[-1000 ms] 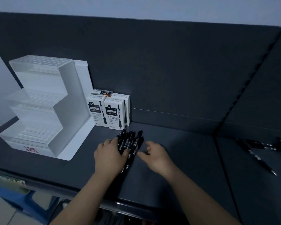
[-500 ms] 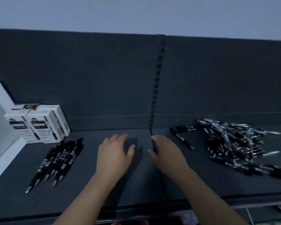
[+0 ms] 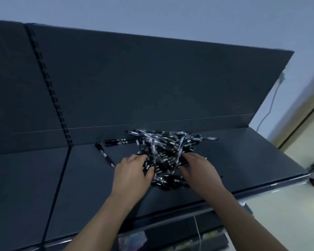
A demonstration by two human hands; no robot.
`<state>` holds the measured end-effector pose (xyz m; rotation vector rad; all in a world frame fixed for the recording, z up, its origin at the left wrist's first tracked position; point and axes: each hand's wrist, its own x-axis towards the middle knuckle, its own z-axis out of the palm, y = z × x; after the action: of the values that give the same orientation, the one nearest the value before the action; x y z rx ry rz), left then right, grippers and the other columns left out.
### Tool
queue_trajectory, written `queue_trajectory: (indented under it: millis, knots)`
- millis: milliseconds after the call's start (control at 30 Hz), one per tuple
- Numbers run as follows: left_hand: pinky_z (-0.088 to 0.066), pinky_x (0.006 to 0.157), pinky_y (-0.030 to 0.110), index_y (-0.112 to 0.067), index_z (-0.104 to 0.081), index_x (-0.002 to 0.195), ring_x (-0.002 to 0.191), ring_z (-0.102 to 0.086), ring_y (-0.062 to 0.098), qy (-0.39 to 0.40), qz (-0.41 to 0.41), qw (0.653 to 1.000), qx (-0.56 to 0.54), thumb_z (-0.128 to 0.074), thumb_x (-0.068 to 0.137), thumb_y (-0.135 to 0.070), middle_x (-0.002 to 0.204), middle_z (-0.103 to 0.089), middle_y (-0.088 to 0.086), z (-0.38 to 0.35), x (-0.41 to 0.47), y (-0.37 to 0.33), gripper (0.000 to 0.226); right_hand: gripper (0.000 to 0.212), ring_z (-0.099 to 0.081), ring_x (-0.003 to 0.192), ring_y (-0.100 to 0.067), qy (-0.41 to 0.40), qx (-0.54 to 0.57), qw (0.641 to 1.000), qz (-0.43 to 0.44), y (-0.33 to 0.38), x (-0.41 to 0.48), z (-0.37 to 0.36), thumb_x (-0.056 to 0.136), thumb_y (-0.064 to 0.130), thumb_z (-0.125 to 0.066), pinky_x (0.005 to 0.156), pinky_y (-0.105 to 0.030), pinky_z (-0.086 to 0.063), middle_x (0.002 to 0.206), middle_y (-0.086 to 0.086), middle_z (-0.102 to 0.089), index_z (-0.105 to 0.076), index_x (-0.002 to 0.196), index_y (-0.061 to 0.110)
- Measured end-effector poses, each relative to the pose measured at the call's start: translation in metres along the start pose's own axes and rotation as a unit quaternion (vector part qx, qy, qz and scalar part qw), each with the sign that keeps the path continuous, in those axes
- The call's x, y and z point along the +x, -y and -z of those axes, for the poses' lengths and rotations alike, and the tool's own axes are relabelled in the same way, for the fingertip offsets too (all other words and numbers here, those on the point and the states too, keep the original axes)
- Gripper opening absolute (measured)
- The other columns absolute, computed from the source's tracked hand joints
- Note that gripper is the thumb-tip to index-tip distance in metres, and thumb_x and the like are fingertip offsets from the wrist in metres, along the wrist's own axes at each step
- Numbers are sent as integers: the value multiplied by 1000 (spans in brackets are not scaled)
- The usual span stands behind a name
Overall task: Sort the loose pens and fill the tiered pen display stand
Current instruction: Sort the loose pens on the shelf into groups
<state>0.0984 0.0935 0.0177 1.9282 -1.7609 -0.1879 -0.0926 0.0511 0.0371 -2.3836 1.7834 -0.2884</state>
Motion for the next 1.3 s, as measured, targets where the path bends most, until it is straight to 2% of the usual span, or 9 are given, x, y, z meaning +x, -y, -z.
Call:
queue_trajectory:
  millis: [133,433,533,633,800,933,1067,1200,1300]
  knots:
    - [-42,97,31,-21,-55,130,116,-51,20,28,-10,1000,-10,-52,94,-39,125,-59,-3,-30,25,-29,41,41,-47,127,-16,14,8,999,-28,-50,15,4,100,29,-46,100,-25,-40,141,1,-49,-47,138,15]
    - [-49,88,31,-16,-63,111,102,-57,18,68,-41,997,-5,-59,92,-34,105,-61,-1,-94,105,-57,27,49,-42,135,-16,37,14,998,-54,-114,77,-8,100,26,-48,105,-26,-37,151,2,-39,-38,147,17]
    - [-47,85,29,-13,-67,112,96,-56,19,18,-46,998,31,-53,93,-18,103,-63,0,-100,126,-50,25,47,-43,133,-17,46,22,998,-46,-121,98,-13,100,23,-47,103,-28,-39,150,2,-41,-40,146,18]
    - [-43,92,34,-12,-63,120,105,-51,26,-27,-13,994,106,-57,88,-13,118,-59,4,-93,147,-29,32,47,-44,133,-17,47,42,997,-35,-122,118,-17,99,22,-48,103,-28,-39,149,3,-42,-42,145,20]
    - [-35,99,31,-28,-52,136,119,-42,21,27,-3,988,149,-50,96,-24,136,-51,-7,-93,174,-4,40,35,-56,115,-22,41,87,995,-7,-119,153,-23,94,12,-48,91,-32,-48,133,-1,-56,-59,127,18]
    - [-37,92,30,-30,-64,117,110,-48,18,36,4,992,123,-57,94,-26,122,-61,-10,-97,188,-2,25,28,-57,108,-27,67,94,993,13,-127,178,-25,95,12,-47,90,-41,-50,125,-9,-59,-59,119,7]
    - [-43,87,28,-24,-70,103,100,-57,17,-6,-22,998,55,-67,88,-20,104,-66,-9,-94,190,-3,16,34,-53,118,-24,86,104,989,54,-141,197,-26,97,12,-45,96,-36,-46,134,-5,-55,-58,129,12]
    - [-40,78,4,-16,-66,104,86,-58,1,-130,-27,985,-109,-62,91,-9,95,-59,-8,-79,185,-20,15,37,-50,125,-21,98,110,986,81,-159,211,-27,97,11,-48,101,-33,-43,139,0,-52,-57,133,15]
    - [-39,73,5,-16,-62,106,83,-55,-1,-110,40,987,-110,-54,96,-15,94,-58,-6,-81,179,-27,13,31,-53,120,-22,123,105,983,90,-168,215,-31,97,14,-51,99,-35,-45,132,-3,-57,-63,125,14]
